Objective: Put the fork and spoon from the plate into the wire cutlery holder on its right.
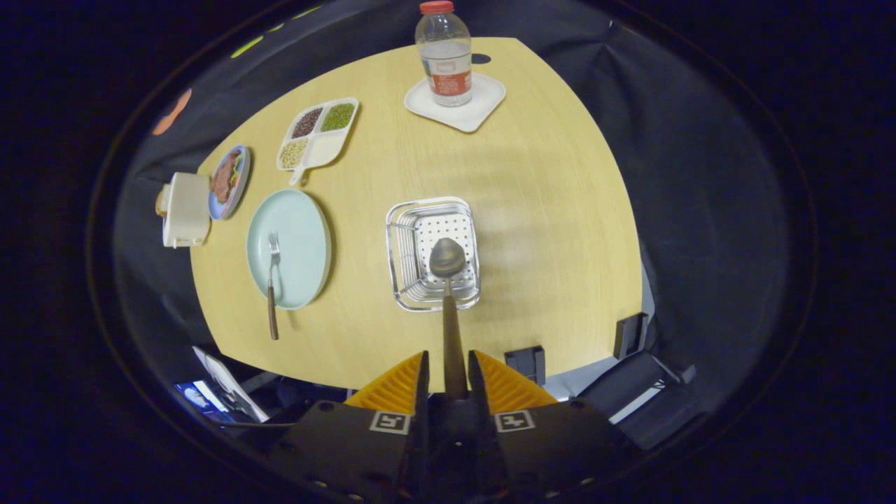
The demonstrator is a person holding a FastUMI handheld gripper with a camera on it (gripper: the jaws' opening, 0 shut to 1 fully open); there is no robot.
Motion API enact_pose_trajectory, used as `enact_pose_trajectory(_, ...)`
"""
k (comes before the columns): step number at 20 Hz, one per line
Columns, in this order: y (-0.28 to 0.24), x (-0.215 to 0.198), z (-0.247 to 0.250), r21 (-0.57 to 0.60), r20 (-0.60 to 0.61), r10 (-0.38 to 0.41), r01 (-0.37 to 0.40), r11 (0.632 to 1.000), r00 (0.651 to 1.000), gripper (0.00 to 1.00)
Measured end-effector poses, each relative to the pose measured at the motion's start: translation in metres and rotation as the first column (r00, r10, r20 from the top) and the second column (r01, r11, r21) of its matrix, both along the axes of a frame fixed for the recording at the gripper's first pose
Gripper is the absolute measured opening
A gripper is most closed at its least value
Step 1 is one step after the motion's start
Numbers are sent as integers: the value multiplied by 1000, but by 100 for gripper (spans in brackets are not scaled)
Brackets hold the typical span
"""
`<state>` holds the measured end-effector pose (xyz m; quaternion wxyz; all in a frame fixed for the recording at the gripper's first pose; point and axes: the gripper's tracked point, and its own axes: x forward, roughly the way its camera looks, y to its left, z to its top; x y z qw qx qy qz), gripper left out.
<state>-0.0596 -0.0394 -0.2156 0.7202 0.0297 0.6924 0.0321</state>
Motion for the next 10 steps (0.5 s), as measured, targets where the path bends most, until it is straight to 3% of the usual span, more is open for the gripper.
enact_pose_trajectory(3, 7, 1, 14, -23, 61, 41, -40, 999, 997, 65)
enact_pose_trajectory(6, 22, 3, 37, -59, 149, 83, -75, 995, 985, 94)
enact_pose_trajectory(10, 87, -8, 58, -11, 206, 121, -122, 992, 971, 95)
